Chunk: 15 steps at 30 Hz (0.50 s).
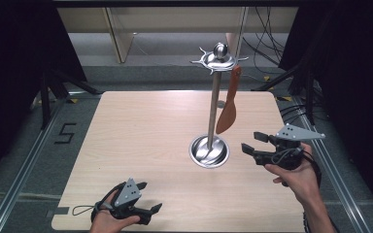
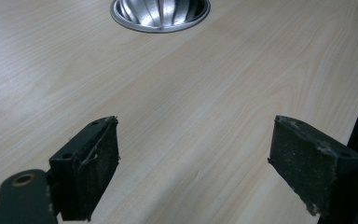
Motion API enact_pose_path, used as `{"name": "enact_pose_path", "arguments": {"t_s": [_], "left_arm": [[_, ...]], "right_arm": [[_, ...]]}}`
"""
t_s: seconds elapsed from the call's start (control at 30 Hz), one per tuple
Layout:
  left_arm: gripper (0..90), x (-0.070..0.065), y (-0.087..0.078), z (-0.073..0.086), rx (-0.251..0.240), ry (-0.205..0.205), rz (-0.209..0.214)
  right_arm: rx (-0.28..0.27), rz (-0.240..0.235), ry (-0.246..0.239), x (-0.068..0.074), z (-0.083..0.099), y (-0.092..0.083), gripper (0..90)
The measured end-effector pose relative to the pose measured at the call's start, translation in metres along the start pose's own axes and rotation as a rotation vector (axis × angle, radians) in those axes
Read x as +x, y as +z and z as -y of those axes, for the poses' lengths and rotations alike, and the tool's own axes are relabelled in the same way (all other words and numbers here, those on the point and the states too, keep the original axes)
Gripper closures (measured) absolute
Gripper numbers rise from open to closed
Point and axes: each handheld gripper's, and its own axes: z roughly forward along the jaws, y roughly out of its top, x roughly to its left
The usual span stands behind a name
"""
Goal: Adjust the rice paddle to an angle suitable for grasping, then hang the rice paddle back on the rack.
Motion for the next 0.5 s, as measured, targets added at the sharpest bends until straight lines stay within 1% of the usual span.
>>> {"name": "enact_pose_path", "arguments": {"t_s": [0.03, 0.07, 0.1, 0.13, 0.17, 0.2, 0.23, 0.27, 0.3, 0.33, 0.37, 0.4, 0.43, 0.47, 0.5], "left_arm": [[15.0, 0.002, 0.000, -0.001, 0.001, 0.030, 0.001], [15.0, 0.001, 0.000, 0.000, 0.014, 0.017, 0.001], [15.0, 0.001, 0.000, 0.000, 0.014, 0.017, 0.001], [15.0, 0.000, 0.001, 0.000, 0.007, 0.012, 0.002], [15.0, 0.000, 0.001, -0.001, -0.007, 0.014, -0.007], [15.0, 0.000, 0.001, -0.001, -0.007, 0.014, -0.007], [15.0, 0.000, 0.001, -0.001, -0.013, -0.001, -0.003], [15.0, 0.001, 0.000, -0.001, -0.001, 0.011, -0.012], [15.0, 0.002, 0.001, 0.000, -0.015, -0.003, -0.013], [15.0, 0.002, 0.001, 0.000, -0.015, -0.003, -0.013], [15.0, 0.003, 0.000, -0.001, -0.006, 0.023, -0.016], [15.0, 0.000, 0.000, 0.000, -0.011, -0.003, -0.020], [15.0, 0.001, -0.001, -0.001, -0.012, 0.010, -0.010], [15.0, 0.000, -0.001, -0.001, -0.008, 0.011, -0.006], [15.0, 0.000, 0.000, -0.001, -0.020, 0.008, -0.008]], "right_arm": [[0.018, 0.018, -0.009, -0.002, 0.006, 0.000, 35.2], [0.038, 0.015, -0.007, -0.003, 0.010, -0.001, 35.1], [0.041, 0.014, 0.010, -0.003, 0.012, -0.001, 35.0], [0.041, 0.014, 0.010, -0.003, 0.012, -0.001, 35.0], [0.056, 0.007, 0.019, -0.005, 0.020, -0.001, 34.8], [0.056, 0.007, 0.019, -0.005, 0.020, -0.001, 34.8], [0.074, 0.012, 0.025, -0.007, 0.025, -0.002, 34.7], [0.074, 0.012, 0.025, -0.007, 0.025, -0.002, 34.7], [0.076, 0.007, 0.040, -0.010, 0.031, -0.001, 34.6], [0.082, 0.027, 0.038, -0.012, 0.034, -0.001, 34.6], [0.082, 0.027, 0.038, -0.012, 0.034, -0.001, 34.6], [0.082, 0.020, 0.050, -0.013, 0.036, 0.000, 34.5], [0.092, 0.014, 0.028, -0.015, 0.037, -0.001, 34.6], [0.084, 0.022, 0.038, -0.015, 0.039, 0.000, 34.5], [0.087, 0.032, 0.005, -0.017, 0.039, -0.001, 34.4]]}}
